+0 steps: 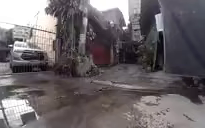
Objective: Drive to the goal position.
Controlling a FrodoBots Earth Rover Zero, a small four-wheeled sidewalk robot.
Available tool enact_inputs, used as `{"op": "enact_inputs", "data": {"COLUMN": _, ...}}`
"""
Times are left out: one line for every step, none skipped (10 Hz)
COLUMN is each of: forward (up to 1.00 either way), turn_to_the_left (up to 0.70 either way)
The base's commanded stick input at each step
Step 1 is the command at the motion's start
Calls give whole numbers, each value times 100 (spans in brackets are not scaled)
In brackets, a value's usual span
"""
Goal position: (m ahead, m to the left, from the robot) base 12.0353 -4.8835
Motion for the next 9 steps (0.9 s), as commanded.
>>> {"op": "enact_inputs", "data": {"forward": 70, "turn_to_the_left": 0}}
{"op": "enact_inputs", "data": {"forward": 70, "turn_to_the_left": 0}}
{"op": "enact_inputs", "data": {"forward": 70, "turn_to_the_left": 0}}
{"op": "enact_inputs", "data": {"forward": 70, "turn_to_the_left": 0}}
{"op": "enact_inputs", "data": {"forward": 70, "turn_to_the_left": 0}}
{"op": "enact_inputs", "data": {"forward": 70, "turn_to_the_left": 0}}
{"op": "enact_inputs", "data": {"forward": 70, "turn_to_the_left": 27}}
{"op": "enact_inputs", "data": {"forward": 70, "turn_to_the_left": 27}}
{"op": "enact_inputs", "data": {"forward": 70, "turn_to_the_left": 27}}
